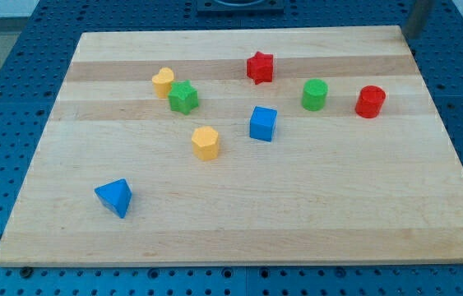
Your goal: Push the red star towards top right of the board
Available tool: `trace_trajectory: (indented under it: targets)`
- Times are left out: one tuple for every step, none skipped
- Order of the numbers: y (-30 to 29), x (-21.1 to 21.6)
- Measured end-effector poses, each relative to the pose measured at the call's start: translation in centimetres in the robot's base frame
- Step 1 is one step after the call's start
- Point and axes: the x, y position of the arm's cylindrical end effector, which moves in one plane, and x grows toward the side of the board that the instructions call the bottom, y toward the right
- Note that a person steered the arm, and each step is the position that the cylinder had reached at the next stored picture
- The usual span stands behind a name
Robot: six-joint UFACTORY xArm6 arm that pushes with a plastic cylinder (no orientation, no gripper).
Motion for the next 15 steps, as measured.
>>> trace_trajectory:
  targets:
    - [-6.4,-0.9]
    - [-12.5,-1.5]
    - [-17.2,-1.4]
    - [-22.0,0.1]
    - [-26.7,0.3]
    - [-30.0,2.7]
    - [-30.1,7.2]
    - [-29.8,8.8]
    - [-27.0,9.1]
    - [-24.5,9.1]
    - [-22.1,9.0]
    - [-19.0,8.3]
    - [-16.7,6.2]
    - [-14.1,4.1]
    - [-13.9,3.5]
